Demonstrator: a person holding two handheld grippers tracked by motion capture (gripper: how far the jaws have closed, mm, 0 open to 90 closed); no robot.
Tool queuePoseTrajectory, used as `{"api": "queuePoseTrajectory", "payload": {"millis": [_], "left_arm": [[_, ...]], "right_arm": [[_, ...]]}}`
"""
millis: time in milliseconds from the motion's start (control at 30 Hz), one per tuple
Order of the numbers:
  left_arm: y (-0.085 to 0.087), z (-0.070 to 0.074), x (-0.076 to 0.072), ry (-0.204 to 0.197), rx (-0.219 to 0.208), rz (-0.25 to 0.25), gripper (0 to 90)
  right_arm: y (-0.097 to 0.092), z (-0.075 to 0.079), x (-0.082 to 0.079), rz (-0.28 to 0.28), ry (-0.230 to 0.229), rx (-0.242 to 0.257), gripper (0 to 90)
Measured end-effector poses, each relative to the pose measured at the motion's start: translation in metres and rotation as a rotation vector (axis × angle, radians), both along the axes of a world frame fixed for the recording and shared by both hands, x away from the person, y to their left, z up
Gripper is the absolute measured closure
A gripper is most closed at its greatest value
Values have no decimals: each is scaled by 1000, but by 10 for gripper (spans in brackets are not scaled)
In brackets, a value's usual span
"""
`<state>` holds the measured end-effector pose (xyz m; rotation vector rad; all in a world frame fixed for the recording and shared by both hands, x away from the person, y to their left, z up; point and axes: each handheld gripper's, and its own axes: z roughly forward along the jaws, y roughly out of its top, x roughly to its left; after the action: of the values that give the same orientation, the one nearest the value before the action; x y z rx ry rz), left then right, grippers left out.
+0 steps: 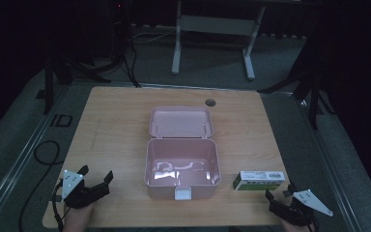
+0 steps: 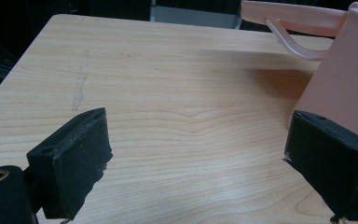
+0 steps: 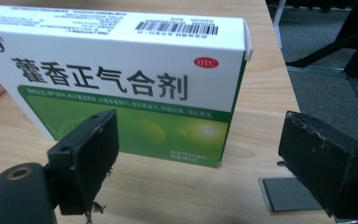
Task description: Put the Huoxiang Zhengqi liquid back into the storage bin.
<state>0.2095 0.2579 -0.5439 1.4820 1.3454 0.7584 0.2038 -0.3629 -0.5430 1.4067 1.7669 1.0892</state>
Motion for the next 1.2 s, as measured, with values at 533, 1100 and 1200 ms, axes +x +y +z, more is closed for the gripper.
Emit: {"api": "queuePoseTrajectory", "payload": {"millis": [533, 1100, 1200], "left_arm": [[1, 1, -2, -3, -22, 4, 70], [2, 2, 0, -3, -33, 2, 70], [3, 2, 0, -4, -41, 8, 70]], "right_arm": [[8, 1, 9, 14, 271, -72, 121], [20, 27, 26, 392, 586, -297, 146], [20, 31, 31, 477, 626, -331, 170]]}}
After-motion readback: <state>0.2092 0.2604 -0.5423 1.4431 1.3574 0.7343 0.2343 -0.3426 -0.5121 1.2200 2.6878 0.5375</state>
